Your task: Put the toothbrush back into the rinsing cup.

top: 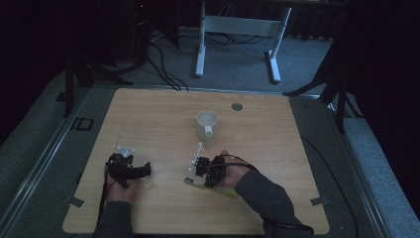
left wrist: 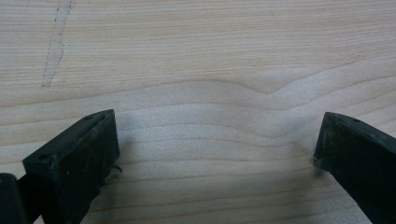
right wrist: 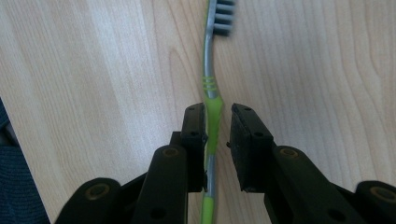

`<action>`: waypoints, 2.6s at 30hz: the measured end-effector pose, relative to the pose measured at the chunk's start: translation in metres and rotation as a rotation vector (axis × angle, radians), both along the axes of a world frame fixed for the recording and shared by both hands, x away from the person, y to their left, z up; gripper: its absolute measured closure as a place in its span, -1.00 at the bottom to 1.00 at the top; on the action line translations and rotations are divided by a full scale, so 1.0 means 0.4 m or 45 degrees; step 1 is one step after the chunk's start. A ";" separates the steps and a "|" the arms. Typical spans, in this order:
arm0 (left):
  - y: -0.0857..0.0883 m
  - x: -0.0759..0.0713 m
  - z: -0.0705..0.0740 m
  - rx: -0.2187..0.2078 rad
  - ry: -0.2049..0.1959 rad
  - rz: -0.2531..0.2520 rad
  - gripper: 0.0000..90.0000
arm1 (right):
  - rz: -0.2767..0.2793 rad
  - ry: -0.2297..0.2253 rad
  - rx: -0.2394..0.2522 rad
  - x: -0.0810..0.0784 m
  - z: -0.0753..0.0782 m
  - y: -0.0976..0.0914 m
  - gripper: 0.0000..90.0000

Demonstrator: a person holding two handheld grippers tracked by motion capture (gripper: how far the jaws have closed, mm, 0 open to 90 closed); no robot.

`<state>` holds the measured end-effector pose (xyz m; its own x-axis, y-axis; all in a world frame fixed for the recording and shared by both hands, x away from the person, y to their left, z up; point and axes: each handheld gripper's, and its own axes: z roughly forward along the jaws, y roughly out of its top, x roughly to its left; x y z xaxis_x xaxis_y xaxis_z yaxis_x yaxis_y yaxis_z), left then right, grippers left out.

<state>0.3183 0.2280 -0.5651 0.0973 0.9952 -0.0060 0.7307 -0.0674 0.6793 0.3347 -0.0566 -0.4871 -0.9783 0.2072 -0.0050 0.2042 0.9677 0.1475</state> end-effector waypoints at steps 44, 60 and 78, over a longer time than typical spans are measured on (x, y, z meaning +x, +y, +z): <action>-0.001 0.001 0.000 -0.003 -0.003 -0.001 -1.00 | 0.041 0.026 -0.131 0.008 -0.057 0.021 0.68; -0.001 0.001 0.000 -0.003 -0.004 -0.001 -1.00 | 0.058 -0.013 -0.153 0.001 -0.067 0.030 0.75; -0.001 0.001 0.000 -0.003 -0.003 -0.001 -1.00 | 0.046 -0.005 -0.108 0.003 -0.062 0.022 0.81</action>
